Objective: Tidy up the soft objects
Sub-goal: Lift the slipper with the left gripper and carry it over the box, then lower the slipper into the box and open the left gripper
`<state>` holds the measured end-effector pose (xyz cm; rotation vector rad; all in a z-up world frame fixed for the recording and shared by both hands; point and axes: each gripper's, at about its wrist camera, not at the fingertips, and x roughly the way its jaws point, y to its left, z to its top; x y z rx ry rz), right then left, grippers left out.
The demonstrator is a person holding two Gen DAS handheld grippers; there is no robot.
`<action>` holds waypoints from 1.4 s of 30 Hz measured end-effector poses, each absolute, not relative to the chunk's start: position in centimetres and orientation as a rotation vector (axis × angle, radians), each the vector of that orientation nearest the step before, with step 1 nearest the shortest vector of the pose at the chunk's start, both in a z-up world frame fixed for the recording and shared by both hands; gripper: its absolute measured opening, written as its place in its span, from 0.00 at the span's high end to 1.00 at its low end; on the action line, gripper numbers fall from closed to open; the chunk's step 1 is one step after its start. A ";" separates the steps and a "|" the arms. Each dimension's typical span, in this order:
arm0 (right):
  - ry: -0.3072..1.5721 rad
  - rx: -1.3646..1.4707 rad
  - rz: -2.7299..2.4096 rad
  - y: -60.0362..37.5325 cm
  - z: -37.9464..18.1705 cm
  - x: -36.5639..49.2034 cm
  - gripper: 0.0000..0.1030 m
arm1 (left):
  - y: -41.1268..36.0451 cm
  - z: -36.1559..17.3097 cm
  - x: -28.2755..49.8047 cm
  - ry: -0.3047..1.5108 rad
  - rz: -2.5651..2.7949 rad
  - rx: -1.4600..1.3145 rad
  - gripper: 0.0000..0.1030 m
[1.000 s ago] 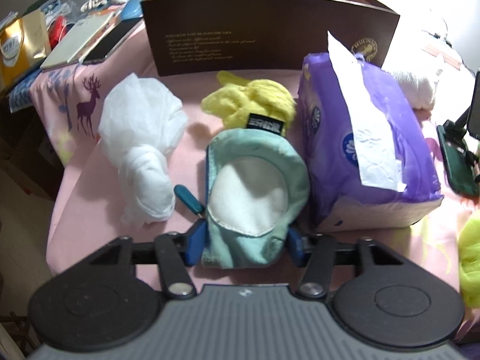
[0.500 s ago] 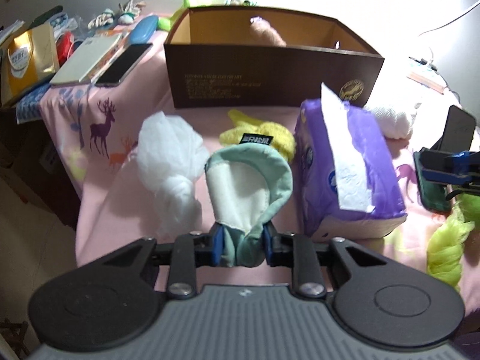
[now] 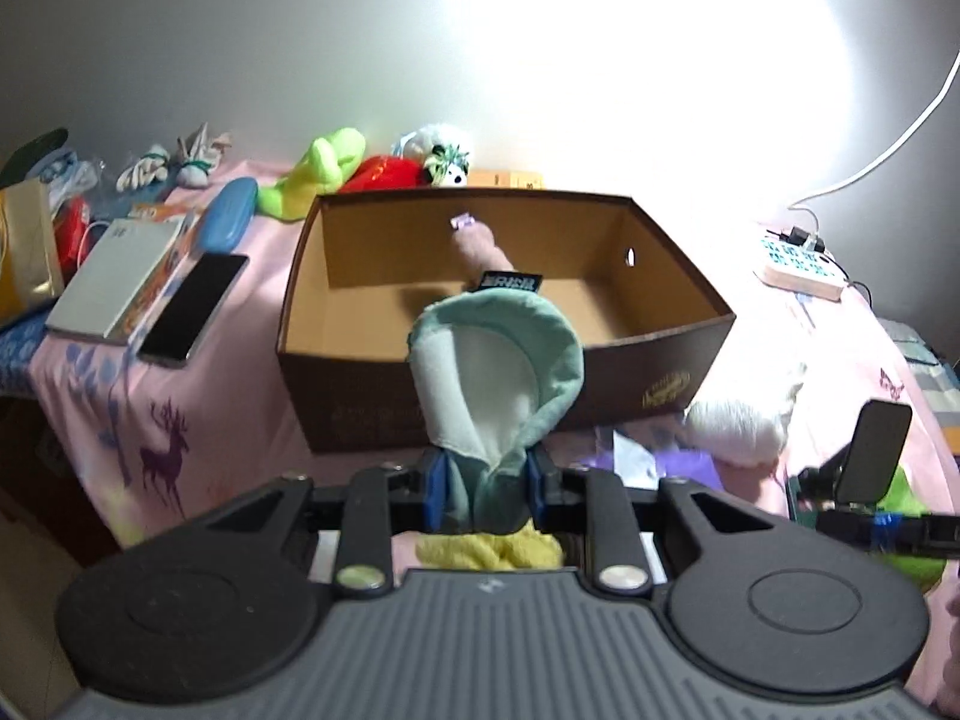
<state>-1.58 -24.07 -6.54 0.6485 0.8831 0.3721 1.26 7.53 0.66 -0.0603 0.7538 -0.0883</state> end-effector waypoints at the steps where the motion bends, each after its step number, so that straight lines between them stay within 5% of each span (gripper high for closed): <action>1: 0.877 0.657 0.348 -24.4 -6.6 -1.8 0.87 | 7.7 1.0 2.4 0.743 -0.092 -0.062 0.77; 20: 0.812 0.738 0.075 -26.2 -6.7 -3.5 0.87 | 12.0 -4.7 21.3 0.919 0.041 -0.015 0.75; 30: 0.813 0.733 0.044 -25.9 -6.6 -3.9 0.87 | 12.0 -6.3 22.4 0.957 0.049 -0.010 0.41; 42: 0.800 0.739 0.065 -26.2 -6.4 -4.6 0.87 | 11.2 -4.4 20.1 0.899 0.095 0.032 0.33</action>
